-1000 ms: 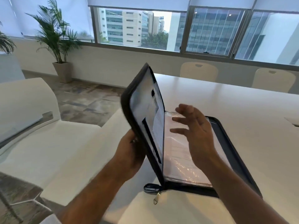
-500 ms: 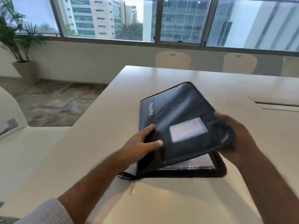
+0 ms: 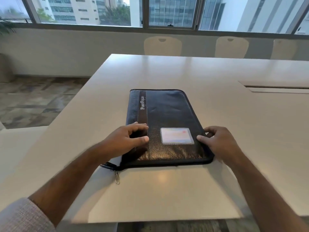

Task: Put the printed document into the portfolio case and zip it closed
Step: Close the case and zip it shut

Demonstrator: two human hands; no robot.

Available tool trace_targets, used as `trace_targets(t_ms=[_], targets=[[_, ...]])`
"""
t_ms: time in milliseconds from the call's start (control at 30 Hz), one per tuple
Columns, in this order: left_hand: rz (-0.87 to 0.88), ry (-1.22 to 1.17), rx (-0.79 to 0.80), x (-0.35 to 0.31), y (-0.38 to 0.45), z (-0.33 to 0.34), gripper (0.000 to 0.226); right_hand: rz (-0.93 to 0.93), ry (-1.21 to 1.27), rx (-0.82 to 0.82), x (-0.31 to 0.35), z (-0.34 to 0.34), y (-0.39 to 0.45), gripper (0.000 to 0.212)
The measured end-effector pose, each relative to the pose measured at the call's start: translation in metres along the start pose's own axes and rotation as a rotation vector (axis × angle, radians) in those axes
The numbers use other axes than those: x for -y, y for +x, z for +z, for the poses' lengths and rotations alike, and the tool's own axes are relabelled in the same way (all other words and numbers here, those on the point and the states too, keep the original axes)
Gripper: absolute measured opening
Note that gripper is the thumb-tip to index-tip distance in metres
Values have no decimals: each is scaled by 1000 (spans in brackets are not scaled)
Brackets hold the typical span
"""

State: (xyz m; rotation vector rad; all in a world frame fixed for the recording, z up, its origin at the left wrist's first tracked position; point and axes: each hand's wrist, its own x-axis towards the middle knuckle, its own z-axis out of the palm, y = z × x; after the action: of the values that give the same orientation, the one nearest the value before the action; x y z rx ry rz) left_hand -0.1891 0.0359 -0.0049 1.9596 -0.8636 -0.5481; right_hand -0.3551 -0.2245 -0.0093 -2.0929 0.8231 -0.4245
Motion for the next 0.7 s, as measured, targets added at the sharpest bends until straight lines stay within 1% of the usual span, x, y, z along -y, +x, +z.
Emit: trace_targets(t_ms=[67,133,200,233,267,333,433,467,533,600,700], targets=[[4,-34,-19,-3,-11,-5,31,-58,-169,-80,1,1,-1,21],[17,-39,-60,-4,-23,-12,25,-144,-238,-195,5,3,-7,29],[32,16,-124,-1,-37,-22,20,-245,-215,-277,14,10,-17,24],[39,65,-140,0,-44,-27,22,-291,-192,-295,20,15,-22,18],[41,122,-135,3,-53,-32,29,-332,-165,-300,27,21,-29,12],[31,228,-68,6,-71,-42,40,-397,-121,-267,41,34,-41,6],[14,319,76,10,-93,-49,31,-471,-131,-134,61,58,-60,15],[21,351,97,11,-97,-49,31,-487,-130,-78,67,65,-68,18],[42,401,69,14,-102,-46,27,-508,-147,36,77,81,-82,24],[78,440,-22,17,-103,-40,25,-538,-206,123,84,95,-95,28],[98,437,-114,20,-103,-32,18,-595,-275,154,89,108,-107,33]])
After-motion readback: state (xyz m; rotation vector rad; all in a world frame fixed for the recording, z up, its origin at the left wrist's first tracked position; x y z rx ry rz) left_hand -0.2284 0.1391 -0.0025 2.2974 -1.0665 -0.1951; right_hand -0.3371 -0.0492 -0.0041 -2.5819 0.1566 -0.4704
